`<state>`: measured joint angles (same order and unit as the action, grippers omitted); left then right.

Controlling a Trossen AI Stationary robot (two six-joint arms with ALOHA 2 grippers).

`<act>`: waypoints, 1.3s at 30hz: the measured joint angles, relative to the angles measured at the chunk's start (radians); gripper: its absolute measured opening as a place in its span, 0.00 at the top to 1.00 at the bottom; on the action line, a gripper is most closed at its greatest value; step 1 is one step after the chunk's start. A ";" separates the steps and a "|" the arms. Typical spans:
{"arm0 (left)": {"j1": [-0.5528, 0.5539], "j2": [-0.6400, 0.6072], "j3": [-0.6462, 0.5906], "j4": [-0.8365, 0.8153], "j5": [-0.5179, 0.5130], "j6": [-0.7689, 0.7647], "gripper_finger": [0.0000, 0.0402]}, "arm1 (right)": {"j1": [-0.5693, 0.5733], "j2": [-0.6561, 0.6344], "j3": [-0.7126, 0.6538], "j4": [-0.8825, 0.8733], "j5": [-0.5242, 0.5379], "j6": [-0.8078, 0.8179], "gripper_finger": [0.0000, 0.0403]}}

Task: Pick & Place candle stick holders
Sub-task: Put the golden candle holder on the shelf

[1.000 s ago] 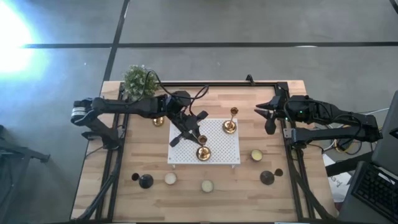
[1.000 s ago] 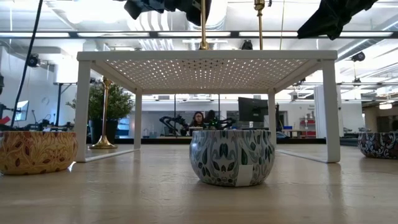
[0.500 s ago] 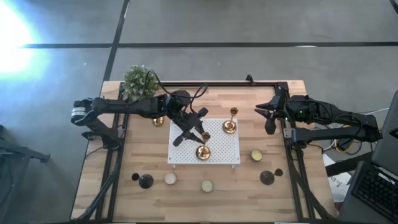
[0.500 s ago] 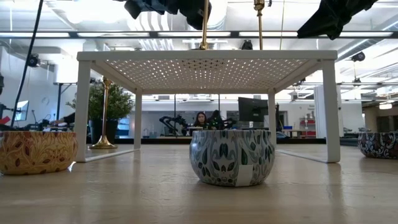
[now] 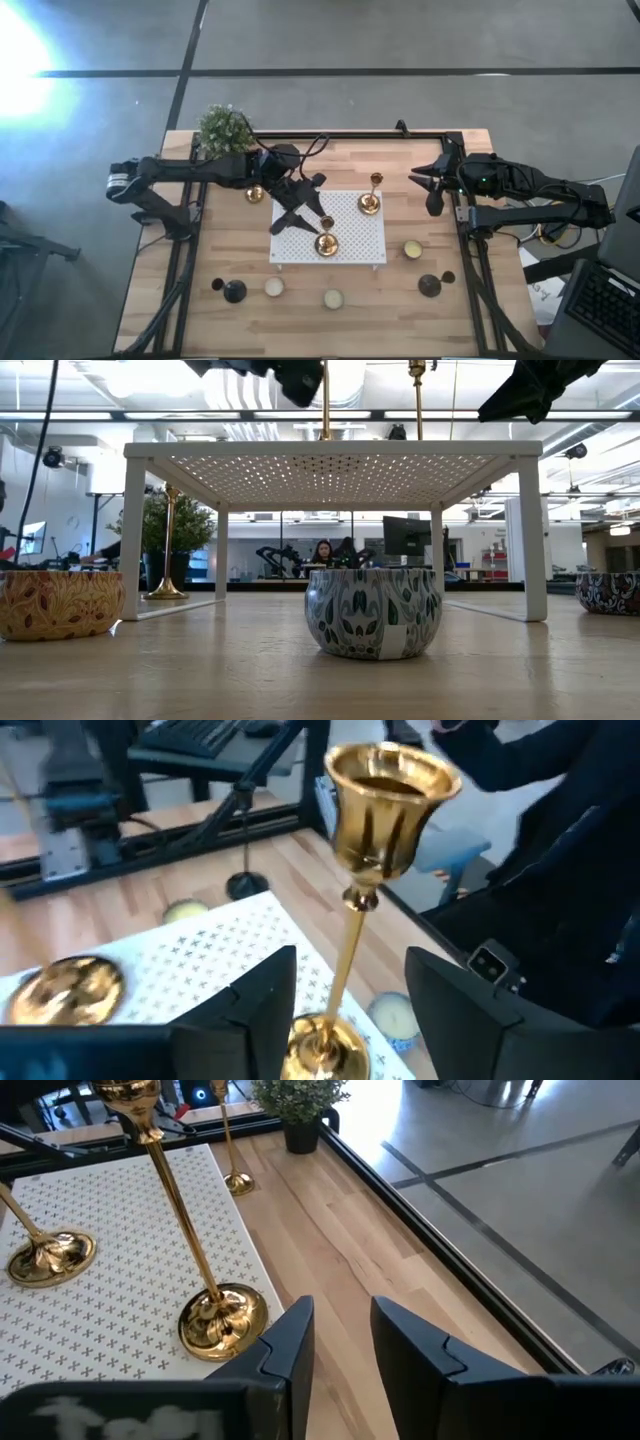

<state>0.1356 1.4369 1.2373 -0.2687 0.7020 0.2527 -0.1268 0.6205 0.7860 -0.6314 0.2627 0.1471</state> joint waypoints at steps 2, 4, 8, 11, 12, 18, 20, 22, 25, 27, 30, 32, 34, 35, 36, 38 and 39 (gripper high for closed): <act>0.000 -0.034 0.000 -0.063 -0.052 0.005 0.51 | 0.000 0.000 0.000 0.000 0.000 0.000 0.75; 0.000 -0.073 0.000 -0.142 -0.153 0.020 0.51 | 0.000 0.000 0.000 0.000 -0.001 0.003 0.75; -0.005 -0.152 0.001 -0.334 -0.487 0.004 0.51 | 0.000 0.001 0.000 -0.002 -0.005 0.003 0.77; -0.018 -0.199 -0.004 -0.434 -0.779 -0.125 0.51 | 0.000 0.001 -0.001 -0.005 -0.005 0.003 0.78; -0.025 -0.214 -0.015 -0.451 -0.882 -0.184 0.52 | 0.000 0.001 -0.001 -0.006 -0.005 0.003 0.79; -0.077 -0.325 -0.178 -0.539 -1.390 -0.551 0.52 | 0.000 0.001 -0.005 -0.015 -0.009 0.006 0.81; -0.087 -0.367 -0.239 -0.543 -1.394 -0.641 0.52 | 0.000 0.001 -0.005 -0.021 -0.009 0.006 0.81; -0.097 -0.408 -0.285 -0.543 -1.335 -0.701 0.52 | 0.000 0.001 -0.005 -0.024 -0.008 0.006 0.81; -0.115 -0.465 -0.317 -0.543 -1.225 -0.757 0.52 | 0.000 0.001 -0.005 -0.024 -0.008 0.006 0.81; -0.134 -0.497 -0.319 -0.536 -1.190 -0.758 0.52 | 0.000 0.001 -0.005 -0.024 -0.008 0.006 0.80; -0.170 -0.545 -0.319 -0.538 -1.183 -0.750 0.52 | 0.000 0.001 -0.005 -0.024 -0.008 0.010 0.78; -0.192 -0.569 -0.324 -0.567 -1.182 -0.783 0.52 | 0.000 0.001 -0.005 -0.024 -0.008 0.024 0.78; -0.211 -0.584 -0.341 -0.620 -1.187 -0.857 0.52 | 0.000 0.001 -0.005 -0.024 -0.008 0.027 0.77; -0.220 -0.588 -0.355 -0.643 -1.192 -0.894 0.52 | 0.000 0.001 -0.005 -0.024 -0.008 0.027 0.77; -0.228 -0.590 -0.372 -0.663 -1.197 -0.931 0.52 | 0.000 0.001 -0.005 -0.024 -0.008 0.027 0.77; -0.237 -0.591 -0.411 -0.684 -1.214 -0.991 0.52 | 0.000 0.001 -0.005 -0.024 -0.008 0.026 0.76; -0.238 -0.591 -0.430 -0.684 -1.229 -1.014 0.52 | 0.000 0.001 -0.006 -0.024 -0.008 0.026 0.76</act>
<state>-0.1024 0.8462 0.8078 -0.9529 -0.5275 -0.7614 -0.1268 0.6212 0.7798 -0.6556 0.2550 0.1734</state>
